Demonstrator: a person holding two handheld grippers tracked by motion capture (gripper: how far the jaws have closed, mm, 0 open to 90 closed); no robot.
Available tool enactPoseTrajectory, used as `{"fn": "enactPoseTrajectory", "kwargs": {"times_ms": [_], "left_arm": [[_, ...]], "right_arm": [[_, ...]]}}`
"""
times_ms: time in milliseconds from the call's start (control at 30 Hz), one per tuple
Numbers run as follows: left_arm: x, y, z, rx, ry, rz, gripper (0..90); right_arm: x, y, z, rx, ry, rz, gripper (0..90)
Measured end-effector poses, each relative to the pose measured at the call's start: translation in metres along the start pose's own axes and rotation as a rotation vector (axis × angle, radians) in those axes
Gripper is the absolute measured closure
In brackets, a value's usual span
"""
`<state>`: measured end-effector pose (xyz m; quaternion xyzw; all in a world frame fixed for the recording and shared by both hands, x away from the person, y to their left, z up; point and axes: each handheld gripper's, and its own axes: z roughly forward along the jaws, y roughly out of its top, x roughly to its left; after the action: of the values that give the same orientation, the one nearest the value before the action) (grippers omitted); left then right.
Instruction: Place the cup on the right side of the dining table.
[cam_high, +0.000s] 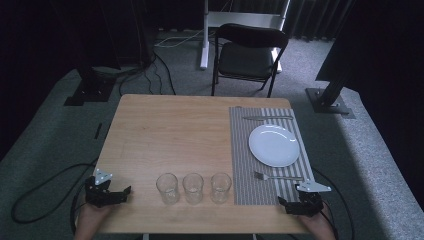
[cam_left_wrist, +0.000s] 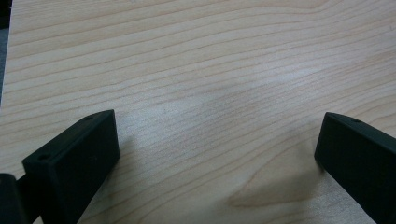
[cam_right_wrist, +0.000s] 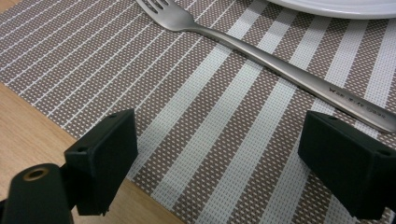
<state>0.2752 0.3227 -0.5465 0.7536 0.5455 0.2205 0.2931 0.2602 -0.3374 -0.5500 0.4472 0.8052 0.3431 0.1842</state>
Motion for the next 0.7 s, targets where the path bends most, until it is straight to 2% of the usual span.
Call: {"fn": "enactPoseTrajectory", "kwargs": {"times_ms": [500,700], "left_arm": [[0.0006,0.0004,0.0004,0.0,-0.01,0.011,0.3],[-0.0019,-0.0011,-0.0012,0.0,0.017,-0.018,0.3]], "right_arm": [[0.0004,0.0024,0.0004,0.018,-0.001,-0.001,11.2],[0.0003,0.0044,0.0006,0.033,-0.001,0.0,11.2]]}}
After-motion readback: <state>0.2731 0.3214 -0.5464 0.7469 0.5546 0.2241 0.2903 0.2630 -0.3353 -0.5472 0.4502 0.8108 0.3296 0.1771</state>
